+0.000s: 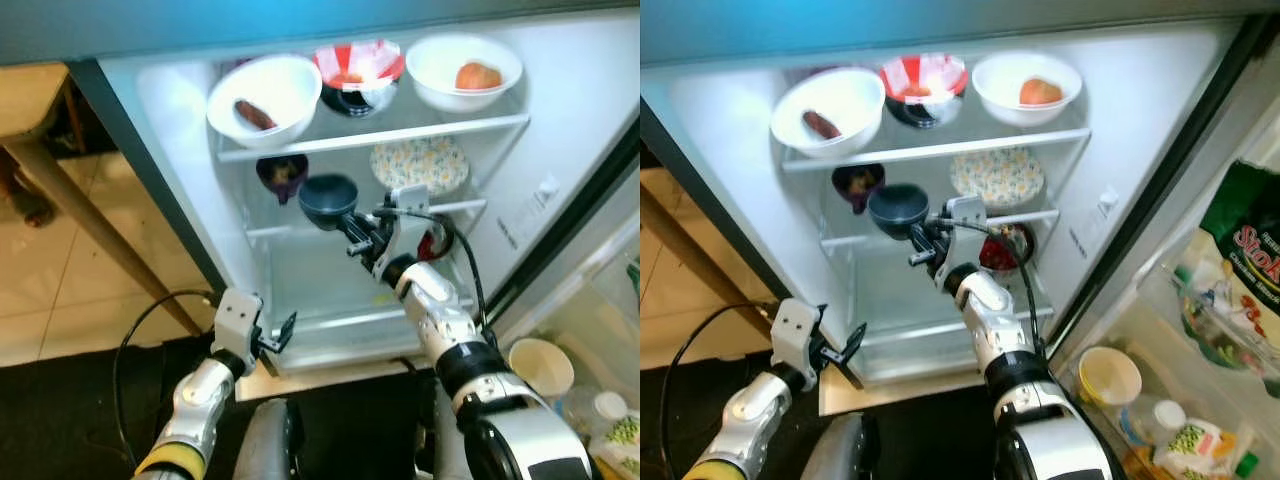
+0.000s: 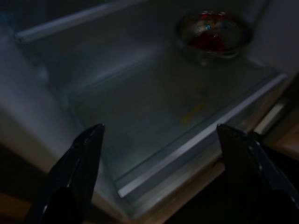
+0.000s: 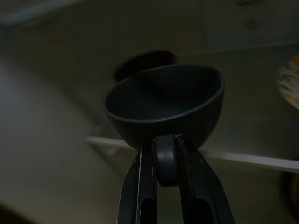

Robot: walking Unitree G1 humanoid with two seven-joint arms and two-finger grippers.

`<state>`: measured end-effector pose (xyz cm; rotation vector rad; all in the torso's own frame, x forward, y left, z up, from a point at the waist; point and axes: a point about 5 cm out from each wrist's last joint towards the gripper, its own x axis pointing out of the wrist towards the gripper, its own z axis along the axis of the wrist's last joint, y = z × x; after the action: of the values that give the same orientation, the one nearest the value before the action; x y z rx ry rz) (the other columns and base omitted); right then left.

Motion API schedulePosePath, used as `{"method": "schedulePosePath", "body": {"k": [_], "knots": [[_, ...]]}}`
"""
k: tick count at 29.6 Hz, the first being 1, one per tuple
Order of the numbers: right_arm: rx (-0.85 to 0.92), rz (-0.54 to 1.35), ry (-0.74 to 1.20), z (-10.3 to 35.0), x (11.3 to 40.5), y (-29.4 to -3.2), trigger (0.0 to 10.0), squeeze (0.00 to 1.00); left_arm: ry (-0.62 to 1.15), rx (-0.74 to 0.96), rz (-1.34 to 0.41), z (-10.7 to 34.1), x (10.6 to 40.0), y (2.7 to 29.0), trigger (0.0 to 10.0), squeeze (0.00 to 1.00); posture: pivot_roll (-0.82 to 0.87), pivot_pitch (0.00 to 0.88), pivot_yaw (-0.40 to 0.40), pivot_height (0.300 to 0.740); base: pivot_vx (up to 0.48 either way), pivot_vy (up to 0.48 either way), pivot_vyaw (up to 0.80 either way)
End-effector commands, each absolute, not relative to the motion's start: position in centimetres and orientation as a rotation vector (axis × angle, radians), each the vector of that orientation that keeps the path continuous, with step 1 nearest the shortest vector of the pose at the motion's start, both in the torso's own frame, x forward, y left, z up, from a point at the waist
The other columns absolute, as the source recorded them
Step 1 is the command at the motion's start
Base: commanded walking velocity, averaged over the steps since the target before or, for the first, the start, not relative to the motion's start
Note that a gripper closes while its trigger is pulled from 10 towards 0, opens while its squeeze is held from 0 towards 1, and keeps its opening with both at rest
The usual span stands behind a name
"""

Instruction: Restocking fridge

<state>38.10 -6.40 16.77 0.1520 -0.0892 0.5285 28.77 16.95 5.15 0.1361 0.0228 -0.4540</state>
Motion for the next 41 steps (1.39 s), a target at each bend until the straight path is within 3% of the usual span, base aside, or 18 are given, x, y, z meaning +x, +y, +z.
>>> {"method": "schedulePosePath", "body": {"k": [1,19,30,41], "knots": [[0.145,0.503,-0.084,16.9,38.4,-6.3,10.0,0.0,0.016,0.124,-0.485,5.2,27.9,16.2,10.0,0.0,0.09,0.35,0.049,0.58,0.0,0.0,0.0],[0.133,0.422,-0.151,20.3,40.2,-7.2,10.0,0.0,-0.12,0.13,-0.538,10.6,27.3,14.3,10.0,0.0,0.15,0.488,0.074,0.58,0.0,0.0,0.0],[0.089,0.358,-0.181,21.7,40.7,-7.5,10.0,0.0,-0.143,0.14,-0.56,12.1,26.8,13.8,10.0,0.0,0.19,0.513,0.095,0.58,0.0,0.0,0.0],[0.063,0.307,-0.237,24.1,40.9,-5.2,10.0,0.0,-0.114,0.13,-0.549,12.8,25.5,13.8,10.0,0.0,0.23,0.52,0.104,0.58,0.0,0.0,0.0]]}}
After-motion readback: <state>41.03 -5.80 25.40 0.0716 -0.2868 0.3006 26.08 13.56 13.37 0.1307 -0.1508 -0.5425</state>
